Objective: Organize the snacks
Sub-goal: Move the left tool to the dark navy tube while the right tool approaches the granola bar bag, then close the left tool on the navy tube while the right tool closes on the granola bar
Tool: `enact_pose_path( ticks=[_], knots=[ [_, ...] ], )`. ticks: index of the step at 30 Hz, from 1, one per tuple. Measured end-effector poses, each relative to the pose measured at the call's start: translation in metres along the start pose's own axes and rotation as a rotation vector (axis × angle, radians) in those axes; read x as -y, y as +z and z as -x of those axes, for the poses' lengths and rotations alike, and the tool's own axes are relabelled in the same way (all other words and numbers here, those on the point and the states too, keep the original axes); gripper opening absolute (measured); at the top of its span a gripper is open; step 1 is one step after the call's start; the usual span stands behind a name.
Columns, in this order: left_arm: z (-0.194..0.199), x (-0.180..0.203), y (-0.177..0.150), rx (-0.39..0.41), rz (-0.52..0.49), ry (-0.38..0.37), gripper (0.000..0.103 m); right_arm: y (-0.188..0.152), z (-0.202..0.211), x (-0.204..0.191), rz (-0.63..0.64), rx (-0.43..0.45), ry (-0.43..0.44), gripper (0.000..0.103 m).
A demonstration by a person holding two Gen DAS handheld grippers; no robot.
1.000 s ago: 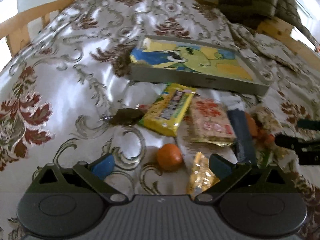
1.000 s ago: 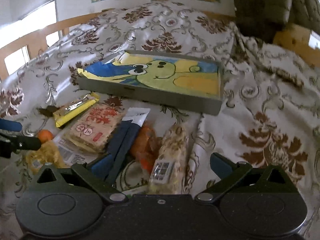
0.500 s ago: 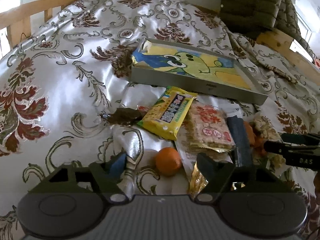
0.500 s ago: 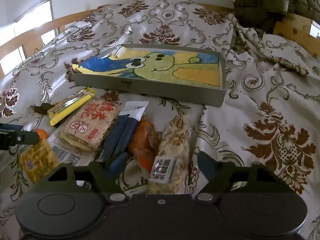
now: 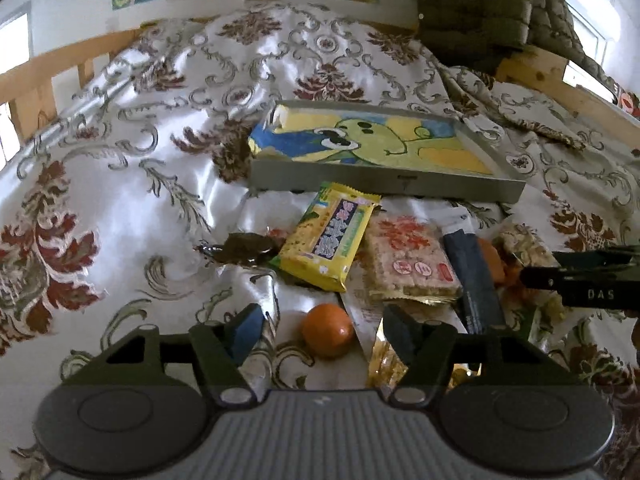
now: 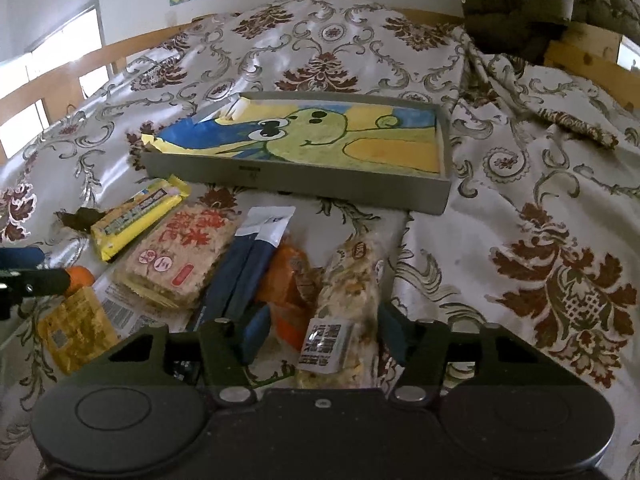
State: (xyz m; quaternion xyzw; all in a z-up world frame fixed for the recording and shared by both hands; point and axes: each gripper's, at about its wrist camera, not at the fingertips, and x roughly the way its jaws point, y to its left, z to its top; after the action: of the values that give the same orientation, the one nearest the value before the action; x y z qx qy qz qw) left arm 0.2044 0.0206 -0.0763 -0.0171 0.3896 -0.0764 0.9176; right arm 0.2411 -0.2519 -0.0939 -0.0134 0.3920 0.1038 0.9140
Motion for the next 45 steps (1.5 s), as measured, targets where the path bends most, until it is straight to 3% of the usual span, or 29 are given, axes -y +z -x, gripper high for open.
enact_pose_path(
  ticks=[6,10,15,19,26,32,38,45],
  knots=[
    [0.006,0.008,-0.002,0.058,-0.043,0.004,0.072,0.001,-0.004,-0.001,-0.002,-0.006,-0.011,0.061],
    [0.009,0.03,0.001,0.107,-0.098,-0.025,0.081,0.003,-0.007,-0.001,-0.004,-0.009,-0.011,0.061],
    [-0.01,0.054,0.008,0.055,-0.091,-0.143,0.081,0.003,-0.009,0.002,-0.015,-0.008,0.002,0.062],
    [-0.023,0.07,0.003,0.014,-0.142,-0.216,0.081,0.005,-0.011,0.009,-0.041,-0.018,0.032,0.062],
    [-0.038,0.095,0.003,-0.022,-0.194,-0.291,0.073,0.013,-0.018,0.032,-0.159,-0.065,0.121,0.062],
    [-0.061,0.112,0.009,-0.088,-0.179,-0.237,0.063,0.015,-0.019,0.038,-0.201,-0.061,0.154,0.064],
    [-0.077,0.104,0.014,-0.131,-0.091,-0.236,0.057,0.016,-0.023,0.053,-0.298,-0.076,0.209,0.066],
    [-0.087,0.092,0.019,-0.144,0.016,-0.243,0.043,0.019,-0.026,0.052,-0.279,-0.062,0.192,0.064]
  ],
)
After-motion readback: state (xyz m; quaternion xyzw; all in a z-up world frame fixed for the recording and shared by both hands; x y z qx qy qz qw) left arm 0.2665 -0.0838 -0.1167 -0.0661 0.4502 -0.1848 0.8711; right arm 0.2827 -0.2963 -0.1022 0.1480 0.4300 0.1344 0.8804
